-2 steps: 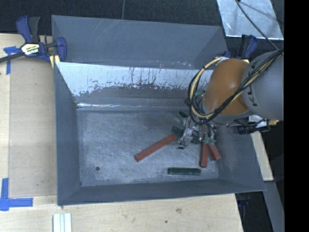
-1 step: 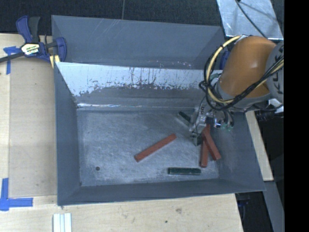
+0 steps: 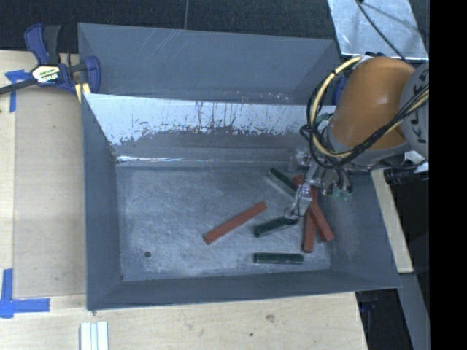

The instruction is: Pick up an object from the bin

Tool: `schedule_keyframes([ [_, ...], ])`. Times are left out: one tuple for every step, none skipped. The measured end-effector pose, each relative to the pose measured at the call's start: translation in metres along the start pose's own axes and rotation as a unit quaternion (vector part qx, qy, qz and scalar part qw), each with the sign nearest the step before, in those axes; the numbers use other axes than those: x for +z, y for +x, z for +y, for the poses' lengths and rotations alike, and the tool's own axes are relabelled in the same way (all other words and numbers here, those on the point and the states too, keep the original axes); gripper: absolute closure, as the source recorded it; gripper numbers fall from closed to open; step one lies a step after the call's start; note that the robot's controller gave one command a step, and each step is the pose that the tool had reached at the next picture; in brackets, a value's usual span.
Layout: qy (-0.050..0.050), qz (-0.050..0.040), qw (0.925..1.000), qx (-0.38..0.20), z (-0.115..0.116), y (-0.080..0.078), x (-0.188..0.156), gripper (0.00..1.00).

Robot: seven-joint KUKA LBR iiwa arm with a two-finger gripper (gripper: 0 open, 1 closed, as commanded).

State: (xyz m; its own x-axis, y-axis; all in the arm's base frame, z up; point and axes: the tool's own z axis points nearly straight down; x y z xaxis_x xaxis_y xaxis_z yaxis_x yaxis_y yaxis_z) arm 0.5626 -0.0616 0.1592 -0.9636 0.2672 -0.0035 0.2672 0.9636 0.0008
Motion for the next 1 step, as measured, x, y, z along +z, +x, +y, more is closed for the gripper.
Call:
schedule_keyframes([
  [0.0,0.0014,0.9992,0.04,0.0398,0.0411,0.0897,0.0],
])
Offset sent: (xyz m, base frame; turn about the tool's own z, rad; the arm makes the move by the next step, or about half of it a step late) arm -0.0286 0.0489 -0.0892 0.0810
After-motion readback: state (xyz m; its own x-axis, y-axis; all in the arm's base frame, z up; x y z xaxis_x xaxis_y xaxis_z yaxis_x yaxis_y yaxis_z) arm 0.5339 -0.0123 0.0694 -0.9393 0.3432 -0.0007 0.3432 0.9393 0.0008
